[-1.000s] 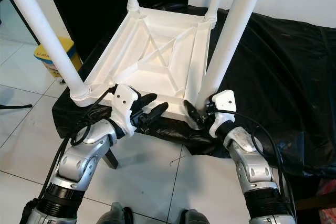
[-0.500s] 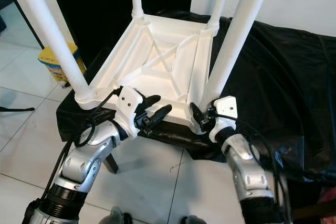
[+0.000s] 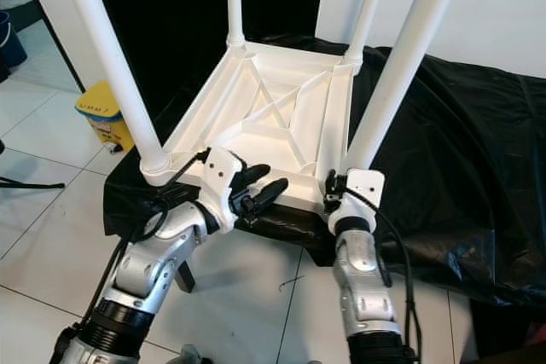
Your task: Building children table
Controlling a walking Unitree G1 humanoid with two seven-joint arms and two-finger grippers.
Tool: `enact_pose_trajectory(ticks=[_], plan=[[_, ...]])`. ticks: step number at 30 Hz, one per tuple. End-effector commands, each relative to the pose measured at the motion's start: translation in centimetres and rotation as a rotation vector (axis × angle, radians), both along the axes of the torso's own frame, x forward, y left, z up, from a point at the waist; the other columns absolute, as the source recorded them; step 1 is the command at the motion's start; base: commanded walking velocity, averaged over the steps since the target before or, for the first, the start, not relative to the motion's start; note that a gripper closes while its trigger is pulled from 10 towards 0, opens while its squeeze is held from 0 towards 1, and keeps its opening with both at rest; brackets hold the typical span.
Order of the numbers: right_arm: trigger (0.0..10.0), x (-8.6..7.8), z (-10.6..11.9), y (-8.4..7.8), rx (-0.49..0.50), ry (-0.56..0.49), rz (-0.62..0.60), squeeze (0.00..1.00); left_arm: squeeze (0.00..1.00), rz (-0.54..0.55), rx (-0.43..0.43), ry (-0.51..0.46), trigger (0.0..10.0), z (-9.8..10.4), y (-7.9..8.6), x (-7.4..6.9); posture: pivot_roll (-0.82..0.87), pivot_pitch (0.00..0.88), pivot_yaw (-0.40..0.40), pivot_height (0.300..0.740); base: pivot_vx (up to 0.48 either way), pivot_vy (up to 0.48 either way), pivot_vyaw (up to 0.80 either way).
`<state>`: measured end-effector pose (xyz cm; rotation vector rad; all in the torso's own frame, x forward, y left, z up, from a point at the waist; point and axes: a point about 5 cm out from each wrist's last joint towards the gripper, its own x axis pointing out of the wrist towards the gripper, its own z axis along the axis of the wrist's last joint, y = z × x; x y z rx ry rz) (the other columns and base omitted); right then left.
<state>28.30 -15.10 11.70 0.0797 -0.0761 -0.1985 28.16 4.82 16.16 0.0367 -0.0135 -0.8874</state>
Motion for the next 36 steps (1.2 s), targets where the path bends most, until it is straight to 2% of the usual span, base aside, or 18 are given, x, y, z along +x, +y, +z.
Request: enact_pose_trajectory(ticks=[1,16,17,24,27,30,31,33,36], plan=[[10.0,-0.5,-1.1,-1.0,-0.011,0.042,-0.058,0.00,0.00,0.014,0.012,0.002,10.0,-0.2,-0.1,0.0,-0.02,0.000,-0.040,0.740,0.000,0.000,0.00],[10.0,-0.5,0.2,-0.5,-0.021,-0.041,-0.039,0.00,0.00,-0.009,0.004,-0.001,10.0,-0.2,-0.1,-0.3,-0.02,0.009,-0.042,0.740,0.000,0.000,0.00],[10.0,-0.5,0.4,-0.5,-0.024,-0.059,-0.024,1.00,0.00,-0.010,0.004,-0.007,10.0,0.0,-0.1,-0.3,-0.01,0.013,-0.041,0.740,0.000,0.000,0.00],[10.0,-0.8,1.2,-0.9,-0.034,-0.105,0.045,1.00,0.00,-0.002,0.003,-0.025,10.0,0.4,0.0,-0.3,-0.02,0.028,-0.043,0.740,0.000,0.000,0.00],[10.0,-1.2,1.4,-1.6,-0.048,-0.119,0.130,1.00,0.00,-0.002,0.006,-0.048,10.0,0.6,0.1,-0.4,-0.02,0.033,-0.045,0.740,0.000,0.000,0.00],[10.0,-1.3,1.4,-1.8,-0.045,-0.115,0.162,1.00,0.00,-0.006,0.008,-0.054,10.0,0.6,0.0,-0.6,-0.02,0.039,-0.047,0.740,0.000,0.000,0.00],[10.0,-1.4,1.2,-2.3,-0.055,-0.101,0.242,1.00,0.00,-0.012,0.015,-0.053,10.0,0.5,0.0,-0.8,-0.01,0.046,-0.047,0.740,0.000,0.000,0.00],[10.0,-1.4,1.2,-2.3,-0.055,-0.101,0.242,1.00,0.00,-0.012,0.015,-0.053,10.0,0.5,0.0,-0.8,-0.01,0.046,-0.047,0.740,0.000,0.000,0.00],[10.0,-1.2,1.2,-2.9,-0.089,-0.087,0.325,1.00,0.00,-0.015,0.024,-0.052,10.0,0.4,-0.1,-1.0,-0.02,0.057,-0.048,0.740,0.000,0.000,0.00]])
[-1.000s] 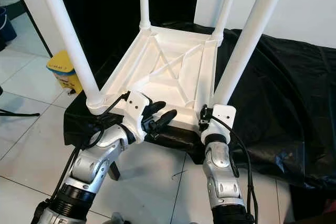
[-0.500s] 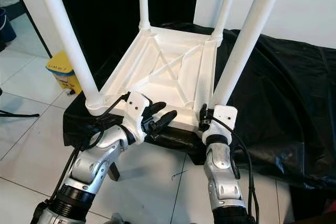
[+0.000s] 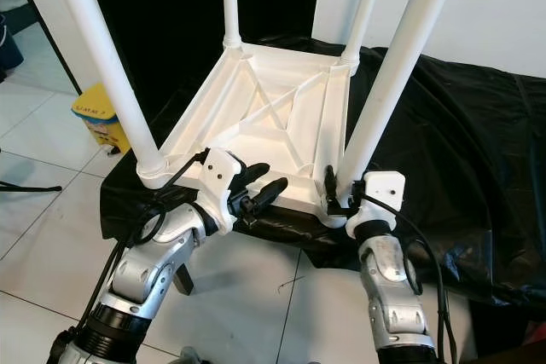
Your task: Building children table
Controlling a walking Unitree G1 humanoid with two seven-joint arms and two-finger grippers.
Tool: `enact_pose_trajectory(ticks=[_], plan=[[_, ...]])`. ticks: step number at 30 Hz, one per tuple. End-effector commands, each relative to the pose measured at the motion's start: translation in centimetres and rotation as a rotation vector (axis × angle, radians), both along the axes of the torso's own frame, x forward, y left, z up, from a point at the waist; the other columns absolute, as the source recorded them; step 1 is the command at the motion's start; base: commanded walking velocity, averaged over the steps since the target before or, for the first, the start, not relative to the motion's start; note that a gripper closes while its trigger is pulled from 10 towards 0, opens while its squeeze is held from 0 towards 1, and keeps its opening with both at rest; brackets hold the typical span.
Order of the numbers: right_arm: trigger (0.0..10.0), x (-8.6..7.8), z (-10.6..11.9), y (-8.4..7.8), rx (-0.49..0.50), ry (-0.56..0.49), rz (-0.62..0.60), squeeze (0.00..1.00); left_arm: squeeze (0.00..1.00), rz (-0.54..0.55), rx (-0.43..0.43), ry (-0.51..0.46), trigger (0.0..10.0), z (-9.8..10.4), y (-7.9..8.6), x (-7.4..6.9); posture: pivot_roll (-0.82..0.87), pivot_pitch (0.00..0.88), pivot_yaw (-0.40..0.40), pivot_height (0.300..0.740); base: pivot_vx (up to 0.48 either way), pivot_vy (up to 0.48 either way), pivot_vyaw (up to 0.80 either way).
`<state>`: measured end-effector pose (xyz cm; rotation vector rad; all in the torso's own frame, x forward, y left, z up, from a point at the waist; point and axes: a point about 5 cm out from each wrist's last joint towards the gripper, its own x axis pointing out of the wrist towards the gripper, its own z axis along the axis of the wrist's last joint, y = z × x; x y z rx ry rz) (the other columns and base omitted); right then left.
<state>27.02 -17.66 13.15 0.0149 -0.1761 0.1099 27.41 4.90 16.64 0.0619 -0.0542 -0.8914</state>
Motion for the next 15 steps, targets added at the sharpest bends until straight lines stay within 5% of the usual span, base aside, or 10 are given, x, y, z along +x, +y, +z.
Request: enact_pose_trajectory(ticks=[1,2,3,15], plan=[[10.0,0.4,-0.3,-0.9,-0.020,0.033,0.058,0.85,0.00,-0.018,0.015,-0.004,10.0,-0.1,-0.2,-0.4,-0.02,0.058,-0.047,0.740,0.000,0.000,0.00],[10.0,0.4,-0.3,-0.9,-0.020,0.033,0.058,0.85,0.00,-0.018,0.015,-0.004,10.0,-0.1,-0.2,-0.4,-0.02,0.058,-0.047,0.740,0.000,0.000,0.00],[10.0,0.8,-0.4,-1.1,-0.040,0.047,0.104,0.07,0.00,-0.024,0.019,-0.009,10.0,-0.1,-0.3,-0.4,-0.02,0.061,-0.048,0.740,0.000,0.000,0.00],[9.8,3.0,-0.8,-0.1,-0.132,0.103,0.335,0.00,0.00,-0.028,0.042,-0.023,10.0,-0.2,-0.8,-0.4,-0.01,0.067,-0.051,0.740,0.000,0.000,0.00]])
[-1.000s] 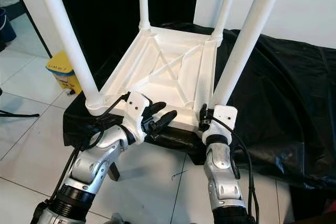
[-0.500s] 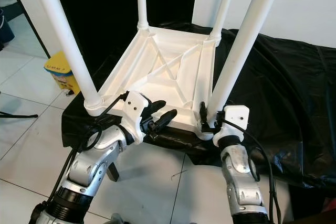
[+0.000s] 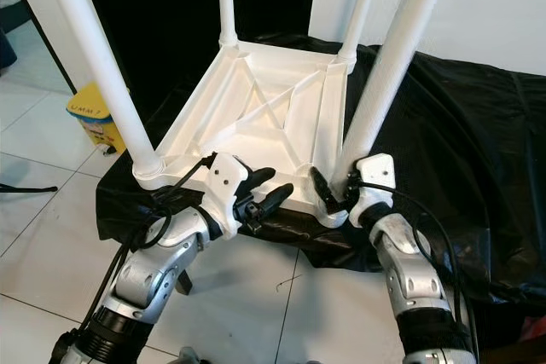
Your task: Building children table
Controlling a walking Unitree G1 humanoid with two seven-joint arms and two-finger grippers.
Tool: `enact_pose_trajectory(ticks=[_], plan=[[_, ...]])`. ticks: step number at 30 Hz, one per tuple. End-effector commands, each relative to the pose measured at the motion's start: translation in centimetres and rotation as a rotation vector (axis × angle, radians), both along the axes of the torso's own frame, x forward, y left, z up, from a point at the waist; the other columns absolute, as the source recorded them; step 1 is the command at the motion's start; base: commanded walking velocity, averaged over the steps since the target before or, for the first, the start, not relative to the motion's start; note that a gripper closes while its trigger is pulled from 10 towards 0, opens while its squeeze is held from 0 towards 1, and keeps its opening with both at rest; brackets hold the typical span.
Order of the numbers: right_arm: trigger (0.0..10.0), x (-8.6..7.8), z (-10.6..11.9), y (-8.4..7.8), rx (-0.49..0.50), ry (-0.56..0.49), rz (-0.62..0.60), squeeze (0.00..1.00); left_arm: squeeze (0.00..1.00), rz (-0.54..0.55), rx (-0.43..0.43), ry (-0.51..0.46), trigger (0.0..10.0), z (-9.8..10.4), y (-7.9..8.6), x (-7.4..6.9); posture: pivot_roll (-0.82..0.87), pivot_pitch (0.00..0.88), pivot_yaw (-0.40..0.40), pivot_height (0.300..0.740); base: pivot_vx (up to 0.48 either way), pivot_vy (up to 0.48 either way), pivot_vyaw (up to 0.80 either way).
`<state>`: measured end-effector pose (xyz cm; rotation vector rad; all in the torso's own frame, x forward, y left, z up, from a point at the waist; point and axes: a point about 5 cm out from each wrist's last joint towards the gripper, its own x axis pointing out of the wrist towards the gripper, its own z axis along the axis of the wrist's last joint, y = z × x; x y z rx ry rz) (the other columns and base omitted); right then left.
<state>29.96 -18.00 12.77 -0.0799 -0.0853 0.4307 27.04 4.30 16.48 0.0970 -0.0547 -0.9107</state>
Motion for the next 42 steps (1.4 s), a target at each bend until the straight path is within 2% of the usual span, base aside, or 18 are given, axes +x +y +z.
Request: enact_pose_trajectory(ticks=[1,3,4,10,14,15,20,26,30,31,33,35,36,37,38,42], plan=[[9.8,0.0,-0.5,0.2,-0.008,0.023,0.022,0.00,0.00,-0.009,0.011,-0.008,10.0,-0.1,-0.2,-0.1,-0.01,0.067,-0.051,0.740,0.000,0.000,0.00],[9.8,0.1,-0.5,0.3,-0.015,0.029,0.041,0.00,0.00,-0.011,0.012,-0.010,10.0,0.0,-0.2,-0.1,-0.01,0.067,-0.051,0.740,0.000,0.000,0.00],[0.0,0.2,-0.7,0.1,-0.029,0.044,0.052,0.00,0.00,-0.009,0.014,-0.012,10.0,0.0,-0.2,-0.1,0.00,0.071,-0.056,0.740,0.000,0.000,0.00],[0.0,0.3,-1.3,-0.4,-0.050,0.075,0.074,0.00,0.00,-0.002,0.021,-0.012,10.0,0.0,-0.1,-0.1,0.00,0.077,-0.060,0.740,0.000,0.000,0.00],[0.0,0.2,-1.6,-1.0,-0.058,0.080,0.031,0.00,0.00,0.014,0.032,-0.021,10.0,-0.2,0.0,0.1,0.00,0.080,-0.062,0.740,0.000,0.000,0.00],[10.0,0.2,-1.7,-1.2,-0.045,0.082,0.002,0.00,0.00,0.011,0.040,-0.024,10.0,-0.3,0.0,0.0,0.00,0.083,-0.062,0.740,0.000,0.000,0.00],[10.0,-0.1,-1.9,-1.4,-0.003,0.083,-0.065,0.00,0.00,-0.018,0.057,-0.022,10.0,-0.5,-0.1,-0.3,0.00,0.087,-0.060,0.740,0.000,0.000,0.00],[10.0,-0.9,-2.1,0.1,0.084,0.062,-0.186,0.00,0.00,-0.103,0.113,-0.009,10.0,-1.1,-0.2,-1.3,-0.01,0.096,-0.053,0.740,0.000,0.000,0.00],[10.0,-1.1,-2.0,0.3,0.111,0.055,-0.236,0.00,0.00,-0.117,0.134,-0.009,10.0,-1.4,-0.1,-1.5,-0.01,0.097,-0.052,0.740,0.000,0.000,0.00],[10.0,-1.1,-2.0,0.3,0.133,0.054,-0.292,0.00,0.00,-0.122,0.145,-0.010,10.0,-1.5,-0.1,-1.5,-0.01,0.097,-0.051,0.740,0.000,0.000,0.00],[10.0,-1.1,-2.0,0.3,0.133,0.054,-0.292,0.00,0.00,-0.122,0.145,-0.010,10.0,-1.5,-0.1,-1.5,-0.01,0.097,-0.051,0.740,0.000,0.000,0.00],[10.0,-1.3,-2.2,0.4,0.162,0.064,-0.401,0.00,0.00,-0.147,0.147,0.017,10.0,-1.8,-0.1,-1.7,-0.01,0.098,-0.052,0.740,0.000,0.000,0.00],[10.0,-1.3,-2.2,0.4,0.162,0.064,-0.401,0.00,0.00,-0.147,0.147,0.017,10.0,-1.8,-0.1,-1.7,-0.01,0.098,-0.052,0.740,0.000,0.000,0.00],[10.0,-1.6,-2.5,1.1,0.203,0.084,-0.517,0.00,0.00,-0.169,0.130,0.042,10.0,-1.7,-0.2,-2.0,-0.01,0.098,-0.054,0.740,0.000,0.000,0.00],[10.0,-1.7,-2.6,1.5,0.216,0.093,-0.559,0.00,0.00,-0.166,0.125,0.048,10.0,-1.7,-0.2,-2.0,-0.01,0.098,-0.054,0.740,0.000,0.000,0.00],[10.0,-1.8,-2.7,2.8,0.225,0.104,-0.611,0.00,0.00,-0.144,0.155,0.020,10.0,-1.8,-0.3,-1.7,-0.01,0.101,-0.055,0.740,0.000,0.000,0.00]])
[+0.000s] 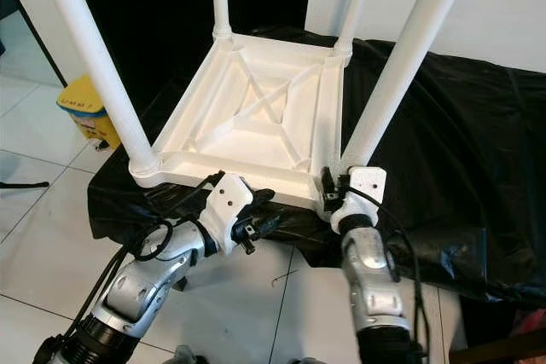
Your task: Building children table
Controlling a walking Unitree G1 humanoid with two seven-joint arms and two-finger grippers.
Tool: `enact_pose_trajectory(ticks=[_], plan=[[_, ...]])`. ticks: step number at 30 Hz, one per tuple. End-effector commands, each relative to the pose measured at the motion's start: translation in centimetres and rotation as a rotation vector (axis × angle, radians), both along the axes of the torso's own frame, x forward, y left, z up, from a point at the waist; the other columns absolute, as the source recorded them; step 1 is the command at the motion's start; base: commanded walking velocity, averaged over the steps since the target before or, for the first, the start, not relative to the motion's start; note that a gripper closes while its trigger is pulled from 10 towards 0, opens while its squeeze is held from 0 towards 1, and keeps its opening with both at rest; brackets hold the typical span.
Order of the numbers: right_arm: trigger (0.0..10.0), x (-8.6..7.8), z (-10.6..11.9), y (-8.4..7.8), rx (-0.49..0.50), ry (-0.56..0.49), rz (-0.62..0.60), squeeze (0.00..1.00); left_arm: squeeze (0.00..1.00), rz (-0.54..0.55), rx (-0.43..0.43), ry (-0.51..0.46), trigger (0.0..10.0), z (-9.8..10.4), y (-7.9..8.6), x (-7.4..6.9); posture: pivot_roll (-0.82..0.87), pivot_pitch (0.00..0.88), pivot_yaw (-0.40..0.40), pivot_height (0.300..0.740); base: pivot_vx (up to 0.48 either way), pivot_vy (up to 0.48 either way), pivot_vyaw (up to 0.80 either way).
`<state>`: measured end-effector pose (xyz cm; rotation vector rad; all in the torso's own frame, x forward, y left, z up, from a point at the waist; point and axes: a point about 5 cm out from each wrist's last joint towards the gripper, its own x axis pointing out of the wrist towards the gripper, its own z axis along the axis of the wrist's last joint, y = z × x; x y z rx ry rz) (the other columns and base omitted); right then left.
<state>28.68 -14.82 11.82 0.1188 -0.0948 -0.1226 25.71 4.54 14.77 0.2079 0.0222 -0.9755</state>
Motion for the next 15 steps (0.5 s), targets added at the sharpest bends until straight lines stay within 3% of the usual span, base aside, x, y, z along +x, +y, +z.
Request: enact_pose_trajectory(ticks=[1,5,15], plan=[[10.0,-0.5,-1.7,-0.4,0.027,0.092,-0.058,0.00,0.00,-0.083,0.023,0.003,10.0,-0.1,-0.5,-0.4,-0.01,0.101,-0.055,0.740,0.000,0.000,0.00],[10.0,-0.5,-1.4,0.8,0.034,0.079,-0.012,0.00,0.00,-0.077,0.023,0.001,10.0,-0.2,-0.6,-0.4,-0.02,0.103,-0.060,0.740,0.000,0.000,0.00],[10.0,-0.7,-0.6,1.0,0.009,0.043,0.007,0.00,0.00,-0.066,0.010,0.008,10.0,0.0,-0.6,-0.4,-0.01,0.099,-0.072,0.740,0.000,0.000,0.00]])
